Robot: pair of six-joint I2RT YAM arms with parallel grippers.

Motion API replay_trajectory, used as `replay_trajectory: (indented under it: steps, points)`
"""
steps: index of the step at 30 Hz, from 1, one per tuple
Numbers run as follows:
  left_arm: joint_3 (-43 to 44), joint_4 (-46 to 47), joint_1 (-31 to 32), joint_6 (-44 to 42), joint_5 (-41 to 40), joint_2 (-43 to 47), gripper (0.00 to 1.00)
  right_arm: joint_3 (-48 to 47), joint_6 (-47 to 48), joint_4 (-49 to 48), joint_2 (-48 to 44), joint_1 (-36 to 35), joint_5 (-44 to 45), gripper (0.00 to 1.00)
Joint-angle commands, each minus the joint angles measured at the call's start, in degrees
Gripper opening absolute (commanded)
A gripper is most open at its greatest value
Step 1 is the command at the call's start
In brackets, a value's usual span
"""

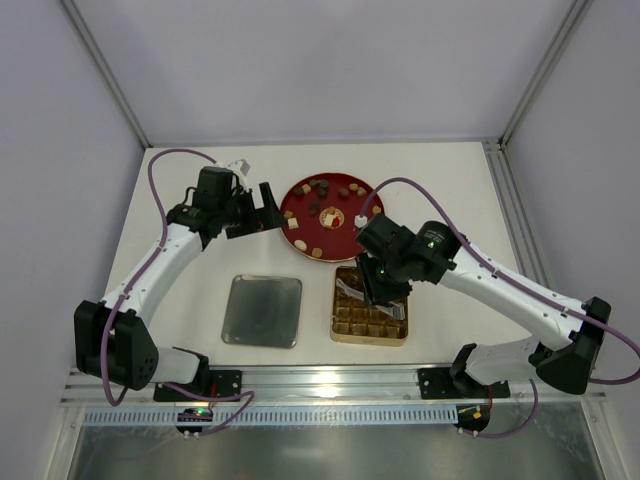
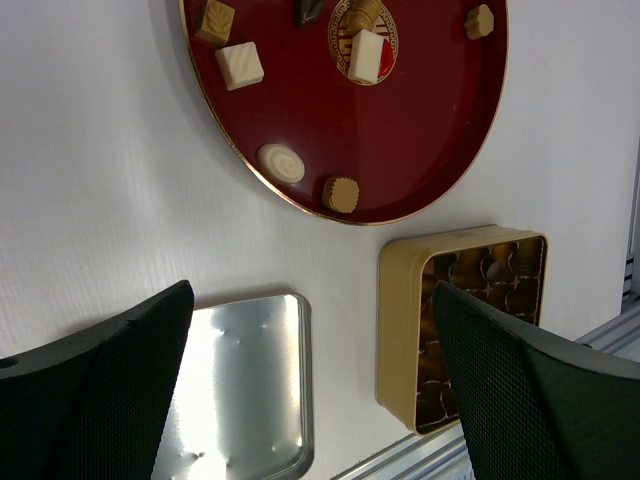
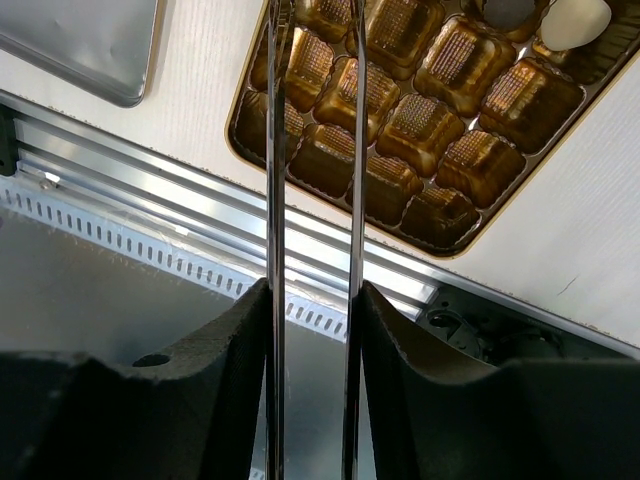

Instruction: Pack the chocolate

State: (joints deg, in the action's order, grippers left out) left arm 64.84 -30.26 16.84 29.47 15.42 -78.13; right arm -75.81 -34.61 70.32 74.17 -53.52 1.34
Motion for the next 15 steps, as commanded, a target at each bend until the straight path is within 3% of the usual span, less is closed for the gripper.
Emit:
replay_trajectory:
  steps: [1,5,12,15]
  points:
    - [0.11,1.17,-0.32,-1.00,-0.39,0.61,1.00,-1.00,0.07,-0.98,-0.43,-0.36,0.50,0.42]
    - [0.20,1.08,-0.32,-1.00,-0.30,0.52,1.00,-5.83,2.00,1.48,0.62,0.25,3.13,0.44]
    - [0.20,1.08,-0.32,-1.00,-0.21,0.26,1.00,-18.22,12.45,-0.36,8.25,14.47,-0.64,0.43]
    - [0.20,1.08,-0.32,-1.00,-0.21,0.17,1.00,-24.46,15.36,-1.06,15.55,17.03,-0.64,0.43]
